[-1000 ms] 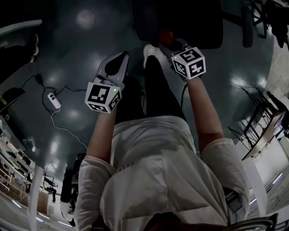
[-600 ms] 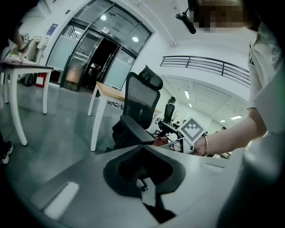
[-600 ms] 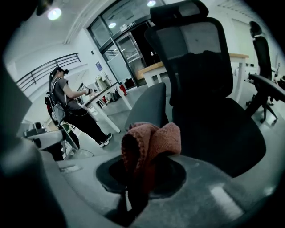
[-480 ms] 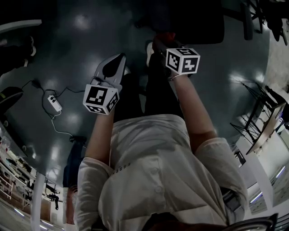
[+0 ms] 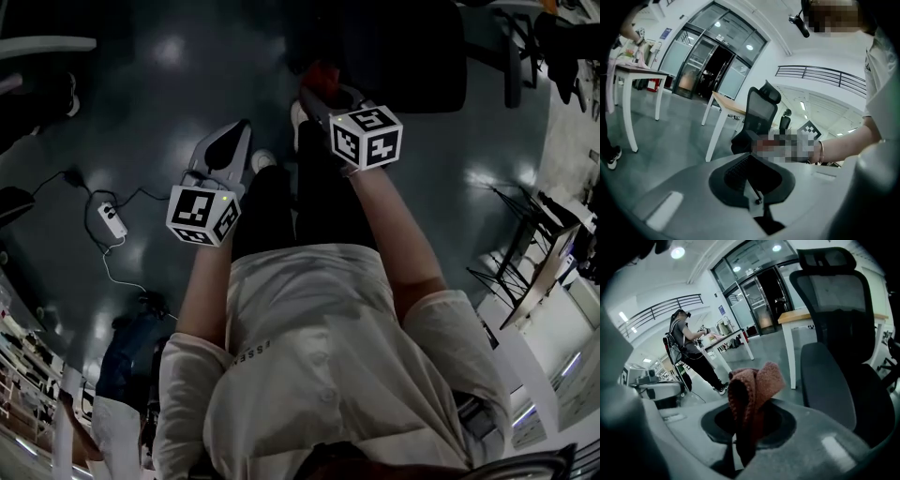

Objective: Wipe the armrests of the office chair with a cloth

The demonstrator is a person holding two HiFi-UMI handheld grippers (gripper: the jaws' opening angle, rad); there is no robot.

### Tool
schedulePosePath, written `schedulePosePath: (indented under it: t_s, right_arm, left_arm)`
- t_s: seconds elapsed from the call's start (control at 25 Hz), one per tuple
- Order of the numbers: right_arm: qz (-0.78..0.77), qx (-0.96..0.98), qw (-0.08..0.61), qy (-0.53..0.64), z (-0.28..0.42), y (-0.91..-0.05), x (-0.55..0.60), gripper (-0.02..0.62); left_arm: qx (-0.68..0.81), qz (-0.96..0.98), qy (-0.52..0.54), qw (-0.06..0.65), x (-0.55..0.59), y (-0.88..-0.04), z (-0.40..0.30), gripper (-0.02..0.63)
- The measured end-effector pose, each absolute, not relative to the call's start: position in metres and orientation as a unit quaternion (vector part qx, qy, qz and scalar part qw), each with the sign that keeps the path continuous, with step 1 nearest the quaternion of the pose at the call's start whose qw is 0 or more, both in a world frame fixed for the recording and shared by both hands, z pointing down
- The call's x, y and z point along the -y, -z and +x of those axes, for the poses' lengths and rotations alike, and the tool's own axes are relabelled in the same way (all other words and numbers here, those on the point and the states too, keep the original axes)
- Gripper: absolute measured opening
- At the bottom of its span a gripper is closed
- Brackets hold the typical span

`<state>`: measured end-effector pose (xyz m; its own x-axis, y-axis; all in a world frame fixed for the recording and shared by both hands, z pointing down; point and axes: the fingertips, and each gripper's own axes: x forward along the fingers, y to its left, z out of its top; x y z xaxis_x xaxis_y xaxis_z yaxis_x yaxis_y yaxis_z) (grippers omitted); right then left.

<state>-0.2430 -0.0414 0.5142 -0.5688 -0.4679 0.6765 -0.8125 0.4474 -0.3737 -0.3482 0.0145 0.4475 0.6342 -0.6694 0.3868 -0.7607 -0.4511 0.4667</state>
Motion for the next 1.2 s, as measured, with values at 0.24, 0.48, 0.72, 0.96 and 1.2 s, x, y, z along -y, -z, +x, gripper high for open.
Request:
schedulePosePath:
  t_s: [0.24,0.48,0.72,0.96,1.2]
  right_arm:
    - [0.388,0.832,0.272,-0.288,-0.249,-0.494,0.114,0.055]
    - [0.372,0.846,0.296,-0.239,-0.246,-0.495,0.200,0.055]
    - [0.395,0.837,0.319,-0.205,-0.225,-0.507,0.270,0.055]
    - [0.373,0.828,0.392,-0.144,-0.211,-0.527,0.276,0.055]
    - [0.378,0.825,0.398,-0.138,-0.202,-0.525,0.256,0.055]
  left_arm:
    - [0.432,0.842,-0.070,0.316,0.024,-0.446,-0.352,0.017]
    - [0.452,0.829,-0.060,0.324,0.069,-0.449,-0.350,0.017]
    - [0.468,0.813,-0.050,0.343,0.100,-0.468,-0.347,0.017]
    - [0.467,0.806,-0.053,0.359,0.104,-0.479,-0.341,0.017]
    - [0.460,0.809,-0.058,0.361,0.090,-0.480,-0.340,0.017]
